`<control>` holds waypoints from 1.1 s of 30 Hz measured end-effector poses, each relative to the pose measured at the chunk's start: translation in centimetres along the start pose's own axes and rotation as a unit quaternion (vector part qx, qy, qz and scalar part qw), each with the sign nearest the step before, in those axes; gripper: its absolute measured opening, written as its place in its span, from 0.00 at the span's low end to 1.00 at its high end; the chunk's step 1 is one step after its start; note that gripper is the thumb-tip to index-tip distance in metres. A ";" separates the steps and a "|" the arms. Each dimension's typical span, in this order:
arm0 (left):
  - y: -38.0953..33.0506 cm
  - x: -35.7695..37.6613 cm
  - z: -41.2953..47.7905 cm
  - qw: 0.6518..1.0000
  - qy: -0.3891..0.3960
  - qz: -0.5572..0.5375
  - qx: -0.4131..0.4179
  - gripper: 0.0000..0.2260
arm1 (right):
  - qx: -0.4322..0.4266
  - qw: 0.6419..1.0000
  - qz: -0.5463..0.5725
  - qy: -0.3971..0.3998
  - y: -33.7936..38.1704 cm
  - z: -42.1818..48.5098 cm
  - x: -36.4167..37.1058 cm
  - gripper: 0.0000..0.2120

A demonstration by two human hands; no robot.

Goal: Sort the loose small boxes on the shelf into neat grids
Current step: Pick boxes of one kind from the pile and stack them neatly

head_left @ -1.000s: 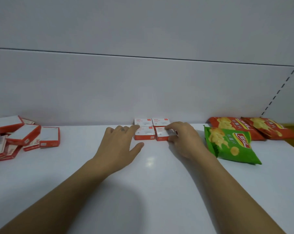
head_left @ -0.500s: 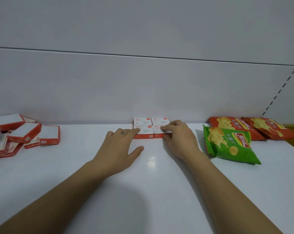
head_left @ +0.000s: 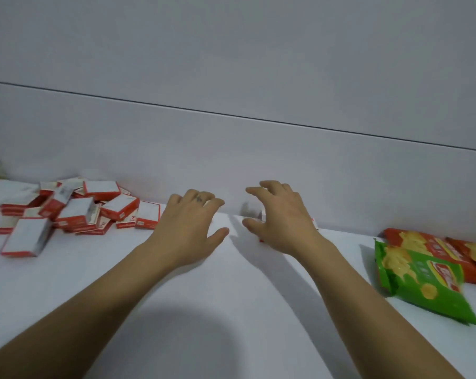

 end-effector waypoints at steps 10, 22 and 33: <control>12.6 -5.8 -7.7 0.984 -0.021 0.065 -0.165 0.25 | -0.139 0.987 0.026 0.070 14.5 5.4 3.9 0.32; 20.5 -8.0 -13.0 0.963 0.003 0.095 -0.254 0.28 | -0.178 0.978 0.025 0.108 23.6 9.2 8.5 0.29; 23.2 -7.6 -13.7 0.961 0.023 0.112 -0.254 0.29 | -0.118 0.991 0.009 0.062 28.5 10.3 11.0 0.28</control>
Point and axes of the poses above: each hand's wrist, its own z-axis towards the middle knuckle, its own x-axis out of the palm, y = z × x, the point moved 7 cm from there along z, towards the middle knuckle, and after that the axes turned 1 degree about -x, right-handed, at the moved point
